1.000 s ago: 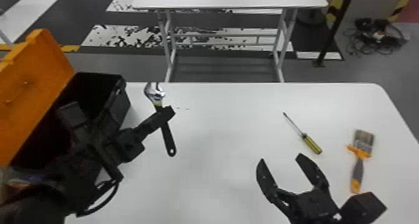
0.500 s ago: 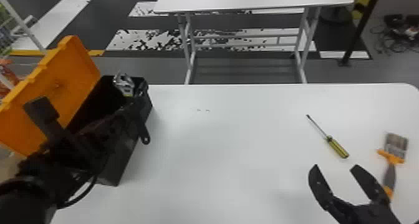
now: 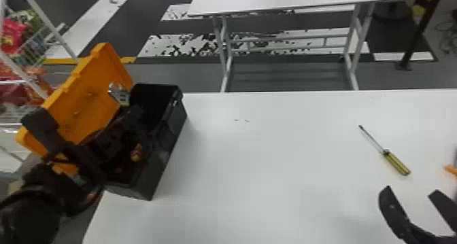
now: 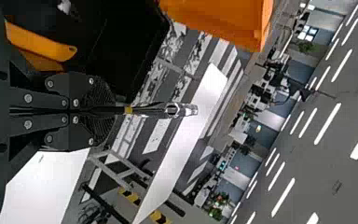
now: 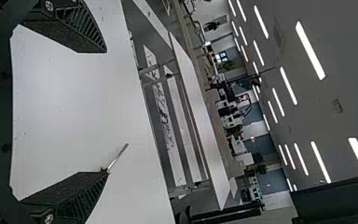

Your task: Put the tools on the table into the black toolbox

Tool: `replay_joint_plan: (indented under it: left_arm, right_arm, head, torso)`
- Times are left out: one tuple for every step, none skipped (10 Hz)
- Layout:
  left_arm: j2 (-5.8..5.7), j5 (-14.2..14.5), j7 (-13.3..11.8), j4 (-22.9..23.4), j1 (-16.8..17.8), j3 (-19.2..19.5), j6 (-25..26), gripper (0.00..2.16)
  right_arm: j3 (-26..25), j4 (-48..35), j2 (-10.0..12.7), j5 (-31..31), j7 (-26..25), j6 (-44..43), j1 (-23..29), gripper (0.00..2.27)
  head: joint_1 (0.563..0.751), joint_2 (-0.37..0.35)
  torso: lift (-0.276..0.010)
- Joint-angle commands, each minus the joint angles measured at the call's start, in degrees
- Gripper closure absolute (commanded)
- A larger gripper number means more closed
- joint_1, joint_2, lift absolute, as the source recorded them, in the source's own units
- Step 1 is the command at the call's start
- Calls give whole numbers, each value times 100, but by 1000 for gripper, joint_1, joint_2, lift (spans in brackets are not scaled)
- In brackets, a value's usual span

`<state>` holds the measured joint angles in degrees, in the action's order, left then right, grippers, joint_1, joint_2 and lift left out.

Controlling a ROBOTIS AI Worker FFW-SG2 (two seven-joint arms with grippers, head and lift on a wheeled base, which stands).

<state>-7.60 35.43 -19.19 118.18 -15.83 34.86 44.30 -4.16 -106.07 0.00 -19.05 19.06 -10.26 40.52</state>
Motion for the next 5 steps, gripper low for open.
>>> replay_joint_plan:
  left_arm:
    - [-22, -317, 12, -392, 238, 170, -268, 2142]
    - [-22, -467, 29, -559, 353, 250, -268, 2118]
    - [-14, -502, 152, -683, 379, 267, -479, 1484]
    - [-5, -537, 249, -718, 379, 267, -531, 103]
    - [48, -546, 214, -665, 291, 258, -531, -1]
  right_arm:
    - [-41, 16, 5, -20, 2, 3, 0, 76]
    - [-76, 16, 5, -29, 2, 3, 0, 76]
    - [-102, 16, 5, -82, 2, 3, 9, 80]
    - [-129, 7, 5, -90, 2, 3, 18, 80]
    - [-137, 7, 5, -90, 2, 3, 26, 80]
  head:
    - [695, 263]
    - [695, 294]
    - [695, 309]
    - [695, 329]
    - [695, 341]
  torso:
    - [-75]
    - [-75]
    - [-75]
    - [-75]
    - [-75]
